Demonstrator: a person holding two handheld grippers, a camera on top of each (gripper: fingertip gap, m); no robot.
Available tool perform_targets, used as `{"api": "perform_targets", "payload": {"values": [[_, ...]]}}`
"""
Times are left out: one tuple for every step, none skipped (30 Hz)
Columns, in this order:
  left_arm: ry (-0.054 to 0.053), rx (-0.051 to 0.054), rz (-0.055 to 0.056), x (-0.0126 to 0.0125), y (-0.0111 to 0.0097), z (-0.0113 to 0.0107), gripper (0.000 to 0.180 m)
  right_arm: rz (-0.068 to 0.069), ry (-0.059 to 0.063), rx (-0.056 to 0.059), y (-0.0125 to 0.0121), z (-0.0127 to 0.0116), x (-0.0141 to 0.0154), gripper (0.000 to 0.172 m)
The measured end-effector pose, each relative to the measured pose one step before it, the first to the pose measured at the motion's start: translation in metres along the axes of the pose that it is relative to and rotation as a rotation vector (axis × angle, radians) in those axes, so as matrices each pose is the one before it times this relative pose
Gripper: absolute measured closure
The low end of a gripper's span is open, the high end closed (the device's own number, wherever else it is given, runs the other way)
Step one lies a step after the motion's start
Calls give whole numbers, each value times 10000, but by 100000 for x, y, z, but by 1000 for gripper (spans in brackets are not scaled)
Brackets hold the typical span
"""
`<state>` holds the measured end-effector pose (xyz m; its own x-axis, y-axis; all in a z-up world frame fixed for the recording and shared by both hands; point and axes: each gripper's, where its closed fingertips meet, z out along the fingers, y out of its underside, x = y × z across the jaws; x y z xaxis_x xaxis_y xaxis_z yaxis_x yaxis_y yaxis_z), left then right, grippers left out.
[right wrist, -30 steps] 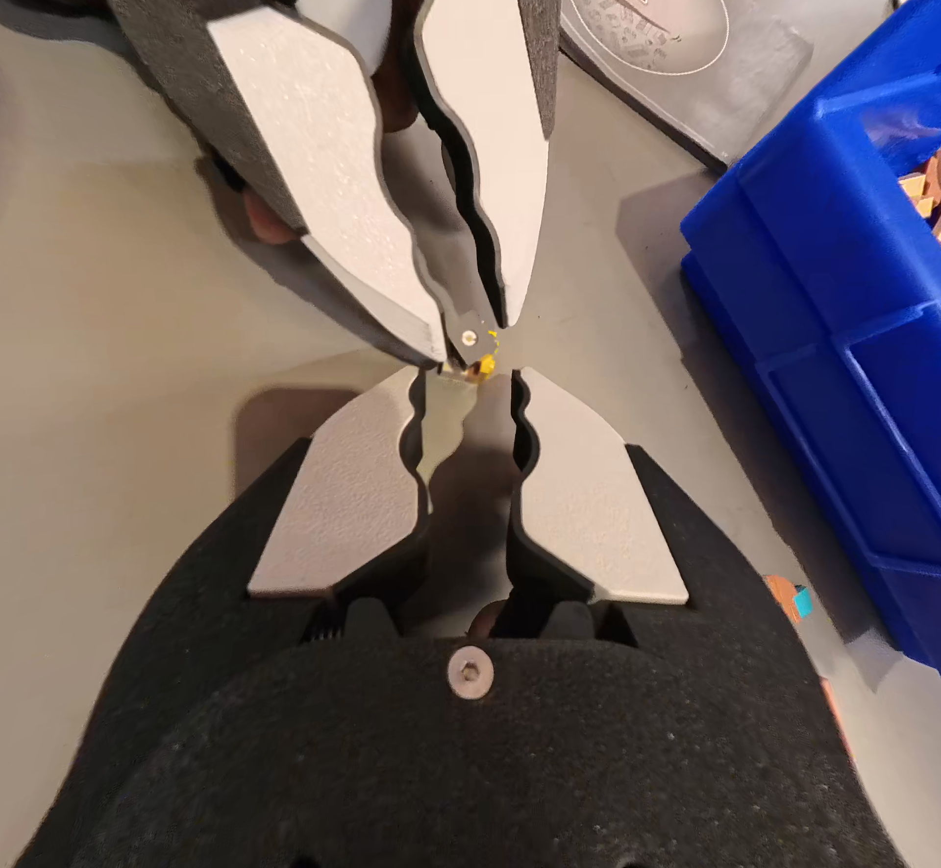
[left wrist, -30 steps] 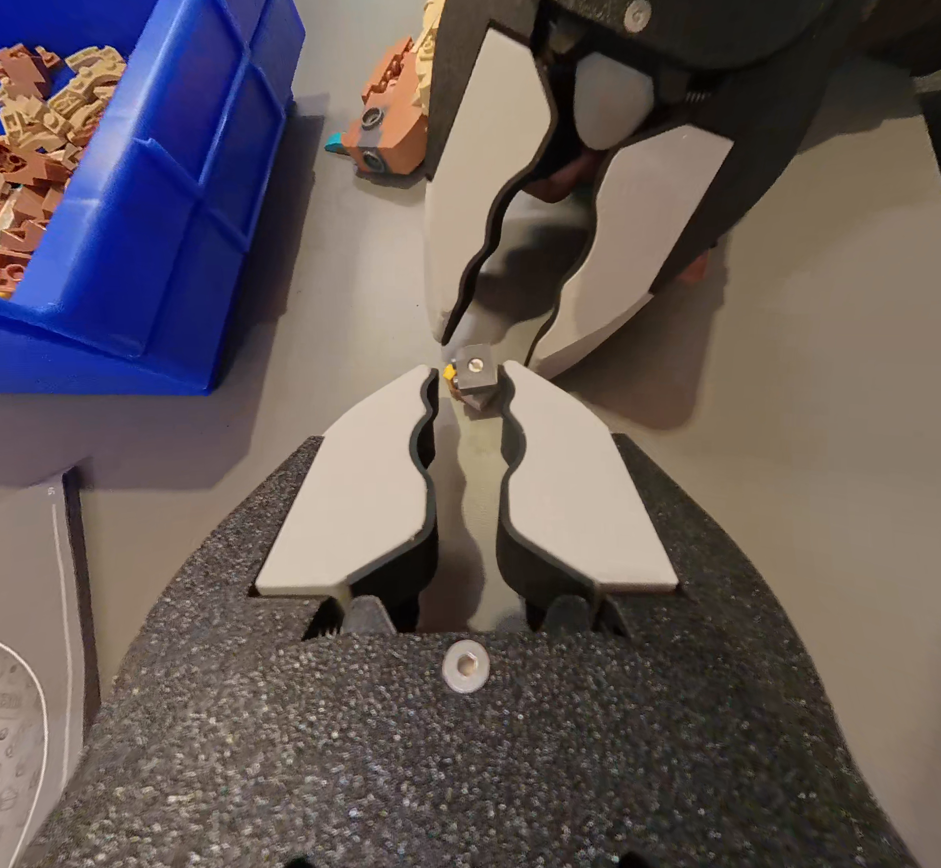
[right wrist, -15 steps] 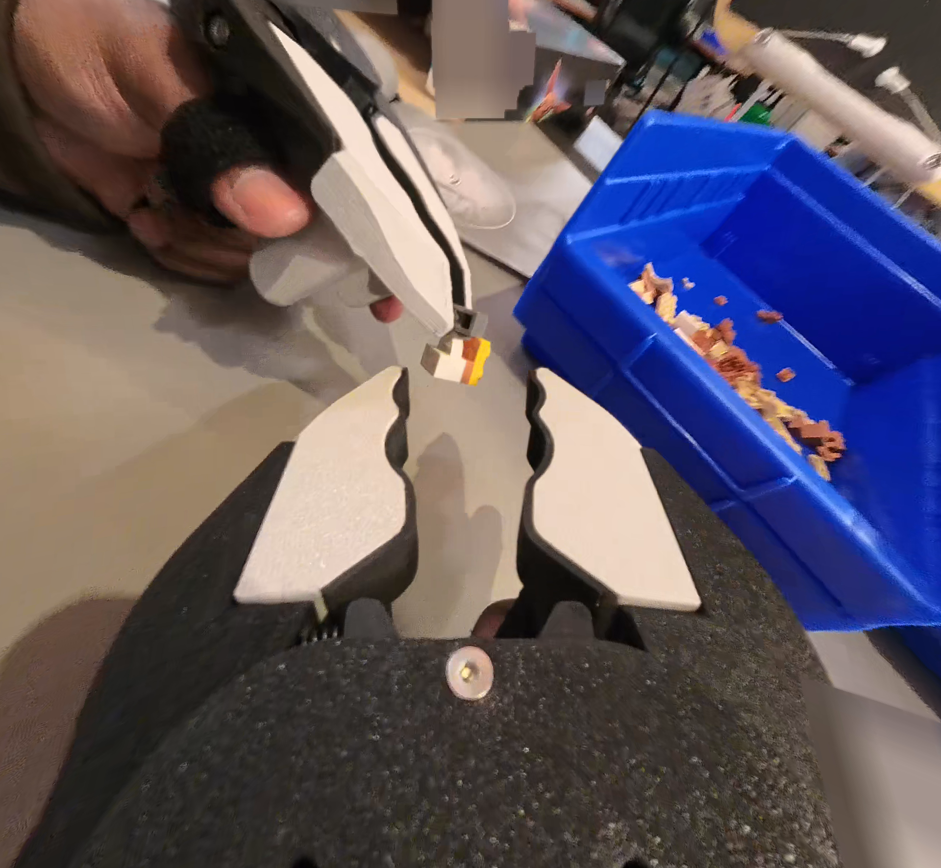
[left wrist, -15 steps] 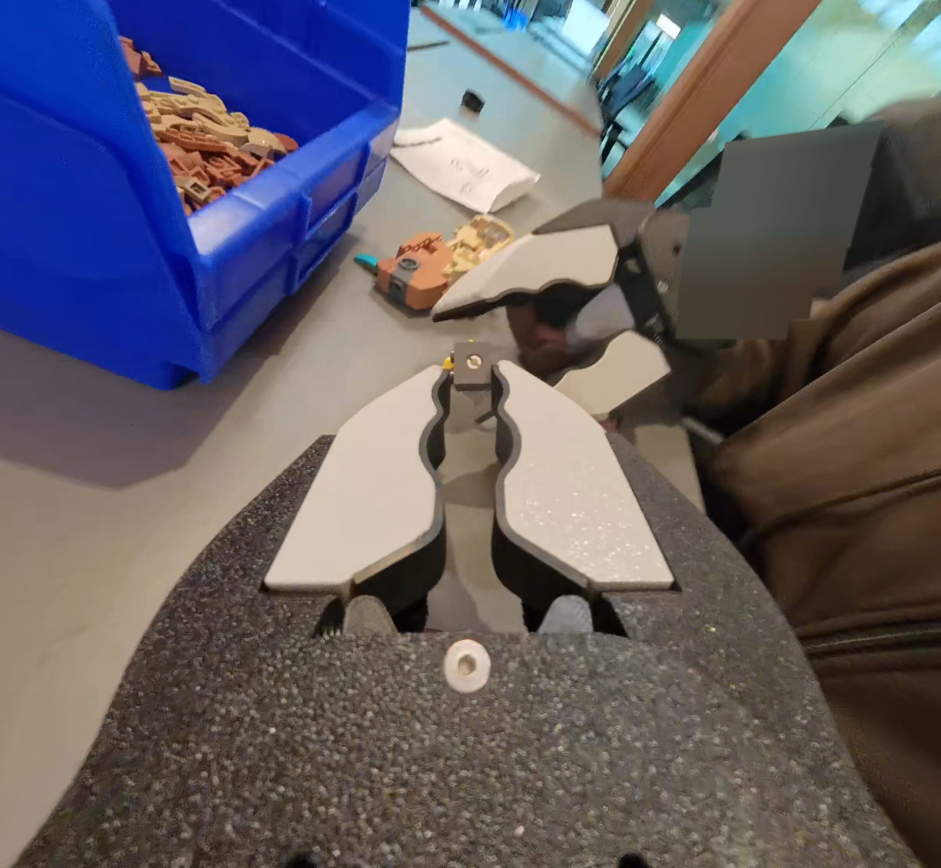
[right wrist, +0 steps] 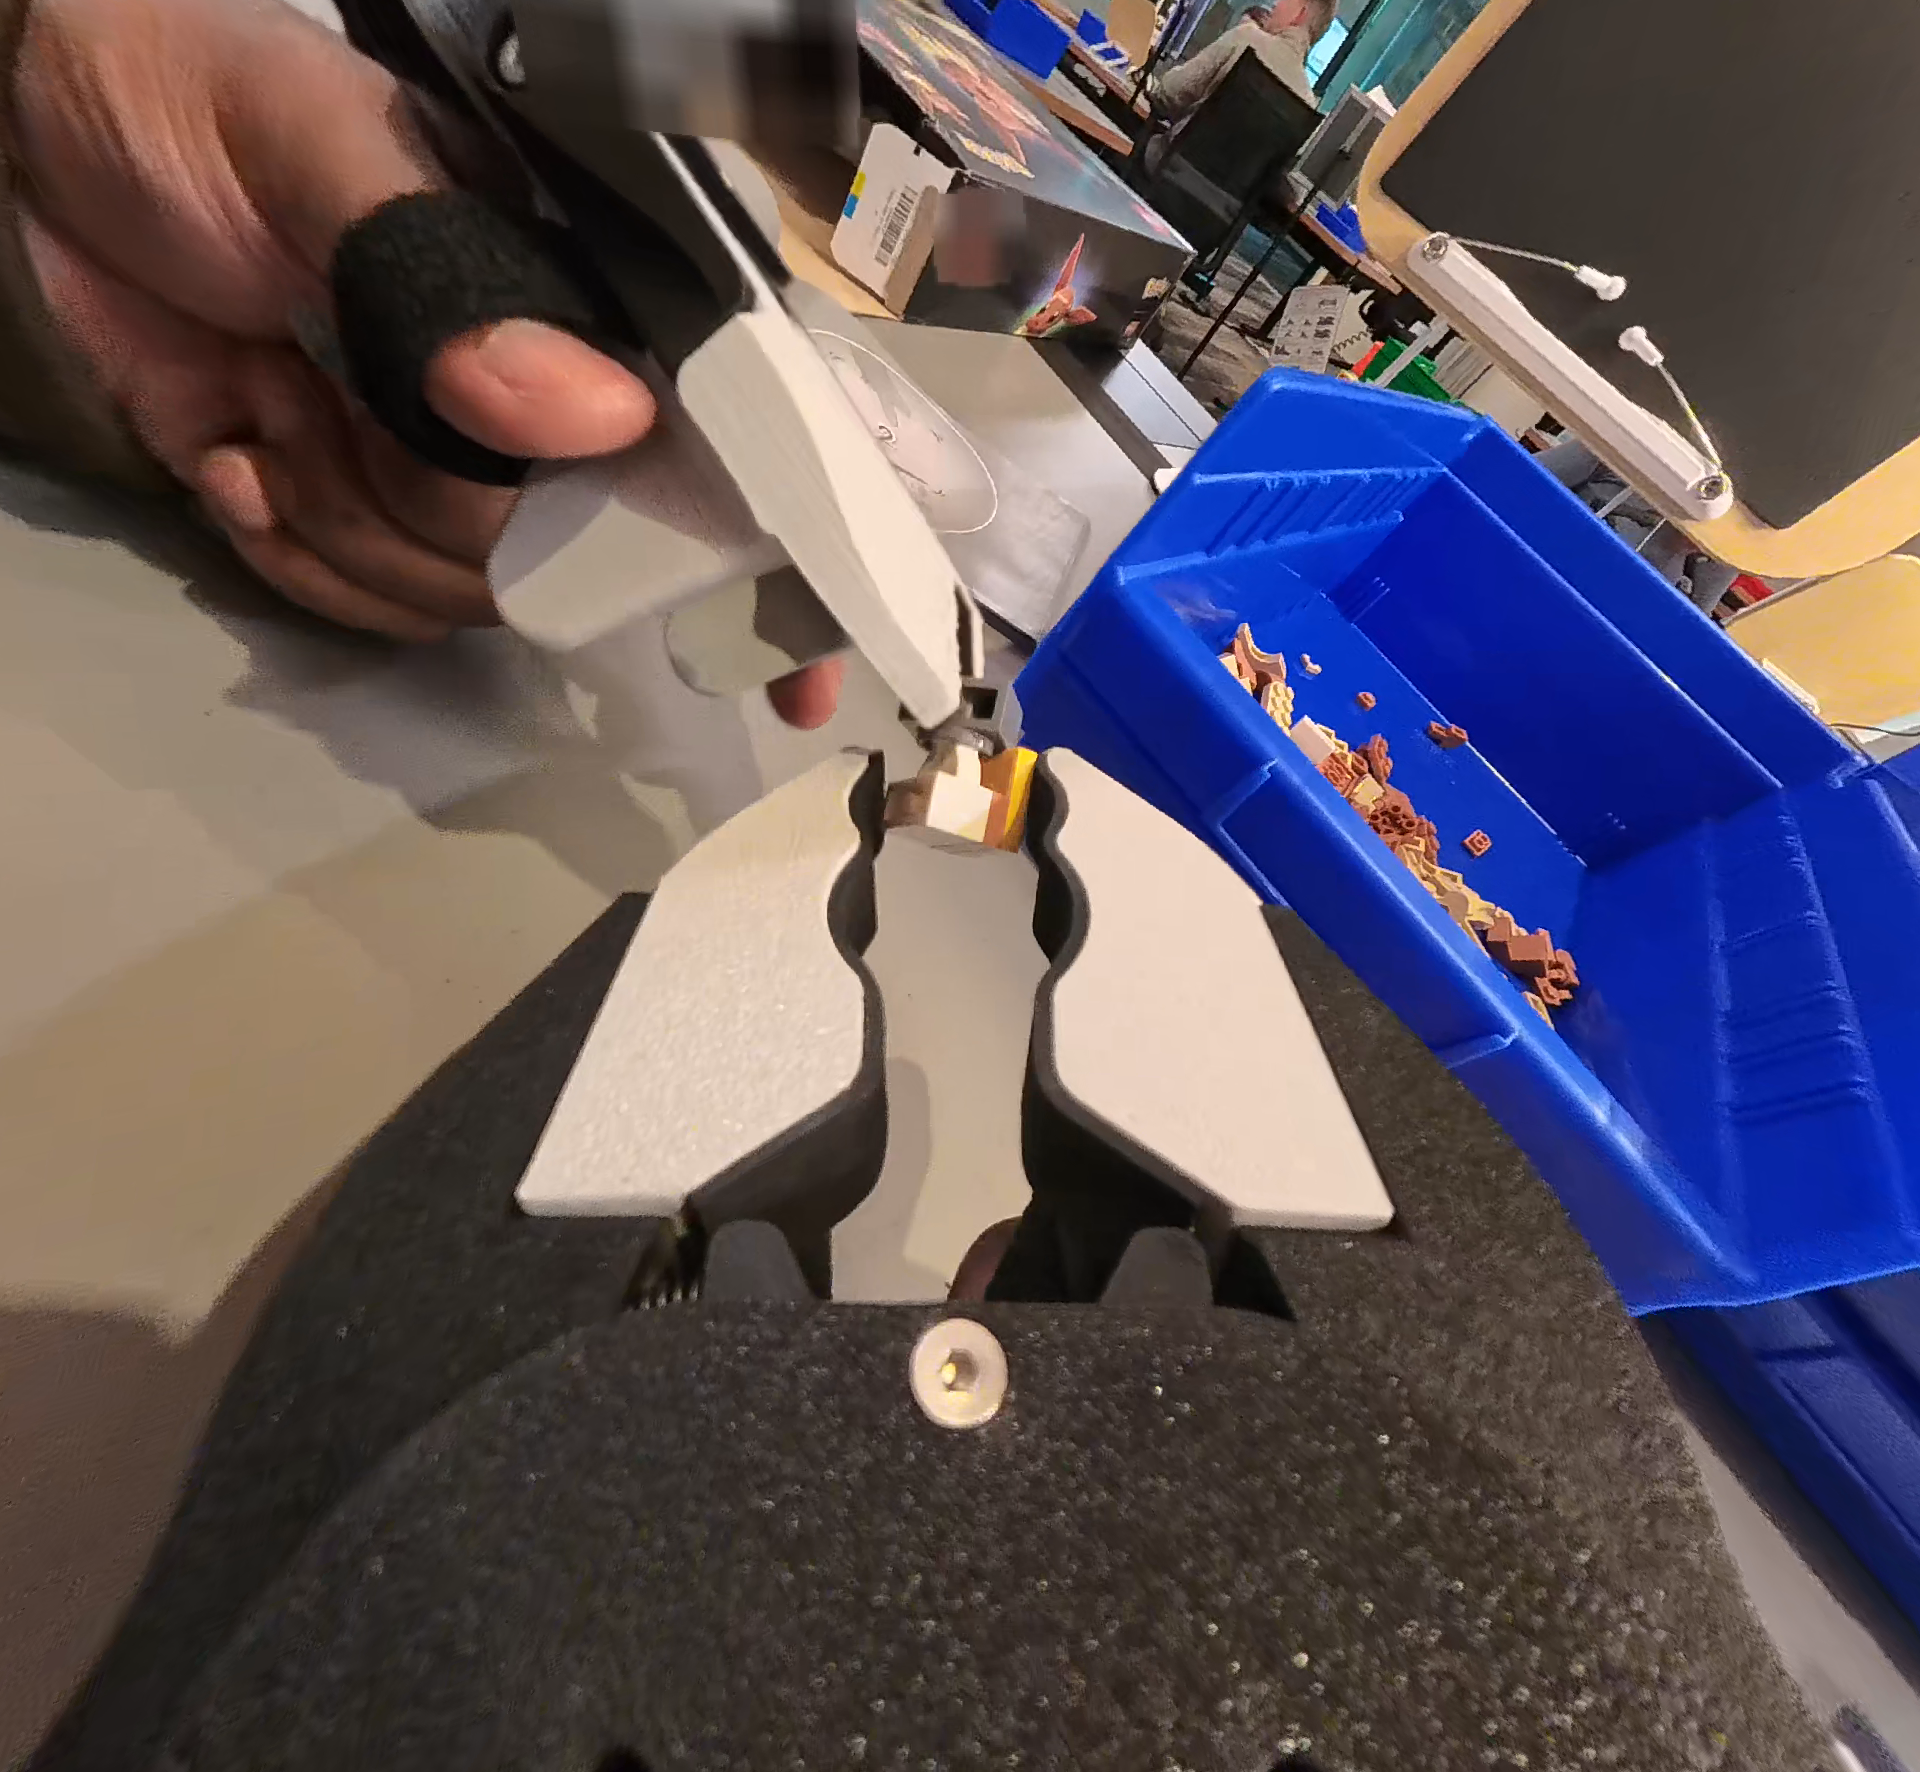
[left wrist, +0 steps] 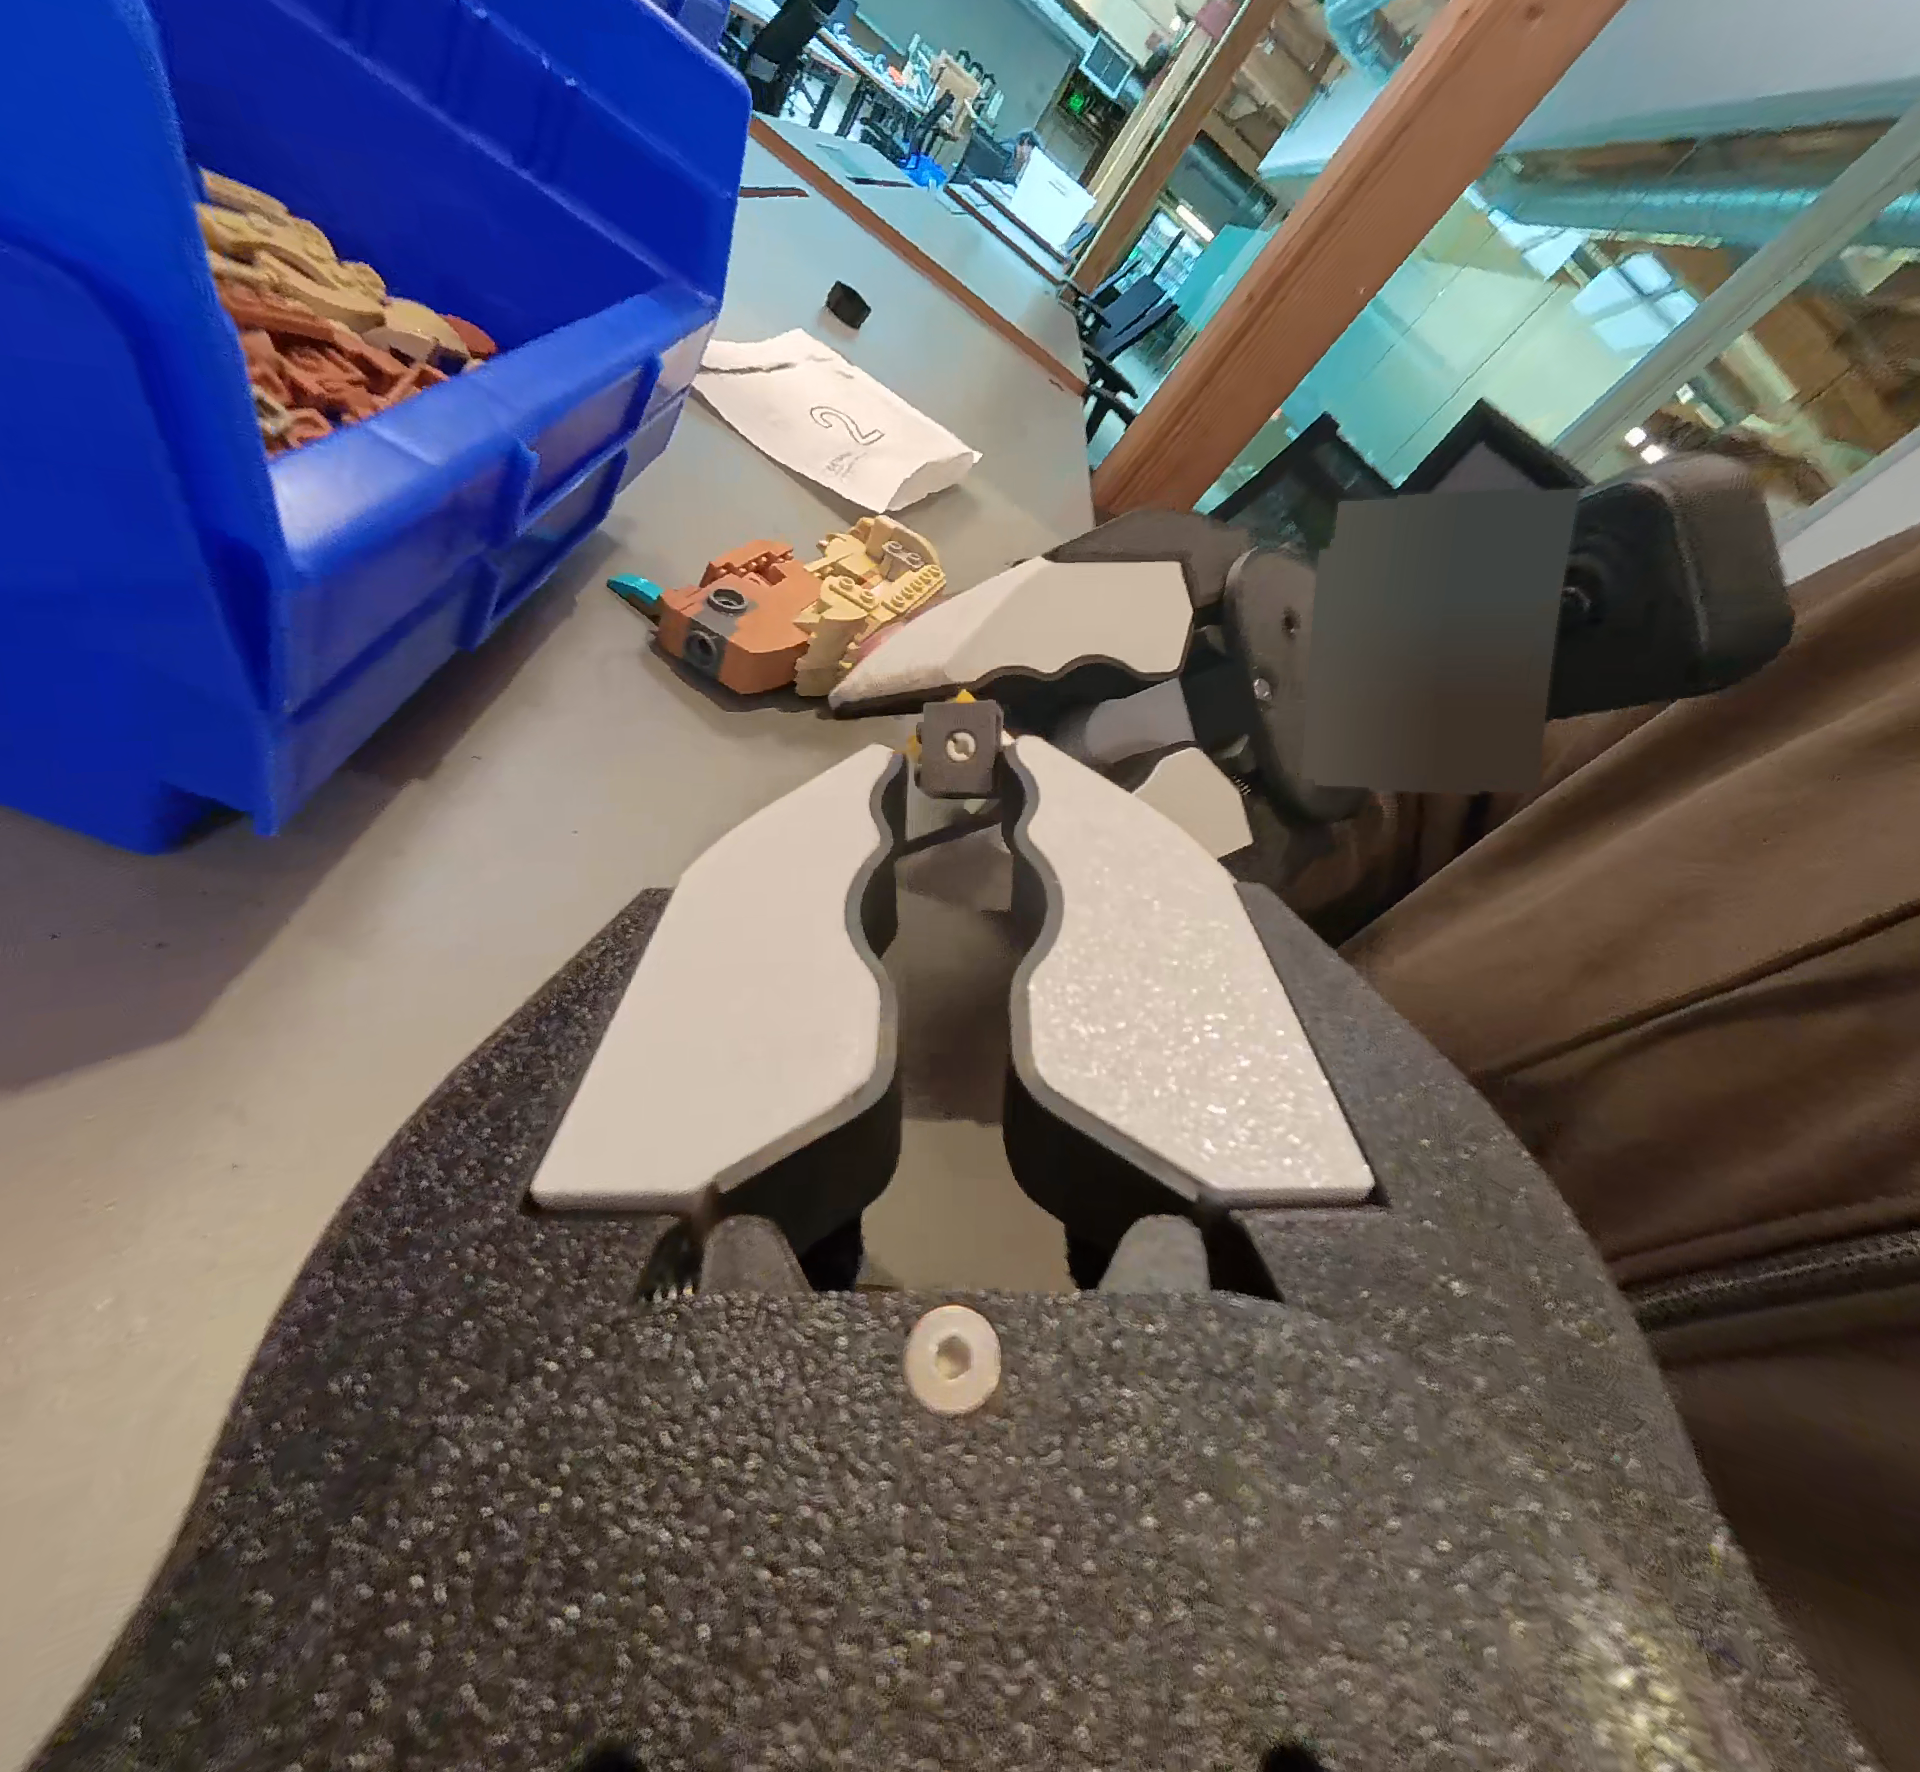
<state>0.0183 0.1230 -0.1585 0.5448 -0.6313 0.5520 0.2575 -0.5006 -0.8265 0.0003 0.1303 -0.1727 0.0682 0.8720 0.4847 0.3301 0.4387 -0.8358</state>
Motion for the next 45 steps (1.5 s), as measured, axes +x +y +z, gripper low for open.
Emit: {"api": "perform_targets", "payload": {"values": [[-84, -73, 290, -17, 8, -107, 162, -85, -15, -8, 1, -15, -43, 145], [-12, -94, 244, 80, 26, -54, 161, -76, -28, 3, -20, -21, -83, 145], [24, -108, 189, 145, 64, 3, 160, -68, -21, -11, 4, 5, -69, 145], [-8, -139, 154, 96, 112, 74, 160, -69, -25, -25, 27, 16, -92, 145], [-62, -176, 152, 22, 195, 127, 160, -63, -33, -26, 21, 35, -109, 145], [-95, -201, 181, -14, 248, 144, 160, -60, -45, -31, 22, 29, -134, 145], [-180, -117, 224, -106, 140, 90, 160, -70, -13, -51, 73, 25, -79, 145], [-217, -23, 248, -156, 11, -24, 164, -81, 14, -23, 50, -2, -21, 145], [-89, -41, 247, -6, 29, -26, 164, -51, -13, 9, -22, -42, -22, 145], [0, -24, 173, 82, -2, -40, 164, -24, -29, 25, -59, -46, -37, 146], [84, 5, 92, 117, -36, -68, 165, -35, -45, 67, -113, -90, -33, 146], [224, 4, -51, 215, -38, -88, 165, -25, -120, 123, -202, -130, -88, 146], [349, -9, -124, 313, 0, -129, 165, 34, -209, 188, -283, -180, -173, 147], [348, 17, -180, 325, -39, -123, 165, 146, -252, 182, -283, -158, -202, 147], [248, -36, -163, 194, 78, -77, 165, 193, -292, 95, -143, -89, -243, 147], [172, -119, -153, 78, 233, -31, 165, 154, -332, 3, 39, -17, -279, 147], [174, -72, -200, 46, 216, -12, 165, 161, -311, 22, 57, 2, -248, 147], [206, 9, -229, 87, 95, -19, 165, 200, -258, 66, -11, -30, -190, 147], [132, -2, -192, 64, 61, -2, 166, 166, -178, 41, -17, -25, -112, 147], [40, 23, -112, 5, -20, 2, 165, 61, -67, 12, -6, -15, -25, 147], [19, -9, -149, -11, 3, 22, 166, -41, 3, -13, 24, -15, 20, 147], [44, 11, -174, -12, -17, 6, 166, -94, 62, -27, 31, -6, 50, 147], [35, 62, -192, -36, -51, 26, 166, -163, 133, -45, 31, -14, 102, 147], [37, 43, -239, -47, -27, 12, 165, -240, 178, -74, 55, 4, 109, 147], [34, 24, -156, -29, -35, -5, 166, -238, 182, -78, 36, 2, 110, 148], [-7, 11, -95, -45, -25, -7, 165, -225, 174, -85, 66, 8, 108, 148], [-46, -8, -101, -90, 20, 8, 165, -240, 163, -105, 104, 16, 92, 148], [-34, -20, -69, -69, 42, 7, 165, -193, 131, -95, 100, 11, 54, 148], [-21, -24, 9, -19, 26, -1, 165, -60, 53, -46, 53, -5, 5, 148], [-36, -38, 141, 24, 60, -1, 166, 119, -69, 2, 8, -37, -69, 148], [-37, -67, 213, 57, 69, -17, 166, 312, -197, 50, -28, -26, -143, 148], [22, -39, 212, 96, 36, -47, 166, 435, -267, 86, -76, -32, -166, 148], [27, -27, 109, 57, 31, -24, 166, 473, -289, 74, -65, -26, -144, 148], [11, -12, 281, 82, 15, -32, 166, 473, -305, 78, -73, -33, -155, 148], [-7, -19, 348, 114, -15, -41, 166, 451, -301, 107, -129, -37, -149, 149], [31, -15, 231, 123, -13, -67, 166, 394, -258, 98, -125, -28, -144, 149], [27, -4, 100, 60, -1, -52, 166, 335, -207, 58, -65, -12, -117, 149], [8, -10, 53, 8, 24, -26, 166, 362, -215, 44, -30, 3, -102, 149], [11, 3, 113, 39, -1, -18, 166, 433, -258, 74, -48, -15, -105, 150], [-30, 22, 177, 24, -72, -22, 166, 427, -248, 80, -65, -25, -69, 151], [-43, 12, 221, 29, -61, -24, 166, 351, -225, 48, -28, -37, -66, 151], [-10, -22, 190, 57, -30, -30, 166, 299, -209, 47, -40, -29, -89, 152], [-26, -3, 230, 29, -34, -40, 166, 281, -182, 53, -49, -32, -73, 152], [-34, 16, 208, 41, -37, -33, 166, 211, -141, 61, -46, -24, -62, 152], [-18, 36, 70, -2, -20, -24, 166, 46, -27, 29, -10, -13, 16, 152]]}}
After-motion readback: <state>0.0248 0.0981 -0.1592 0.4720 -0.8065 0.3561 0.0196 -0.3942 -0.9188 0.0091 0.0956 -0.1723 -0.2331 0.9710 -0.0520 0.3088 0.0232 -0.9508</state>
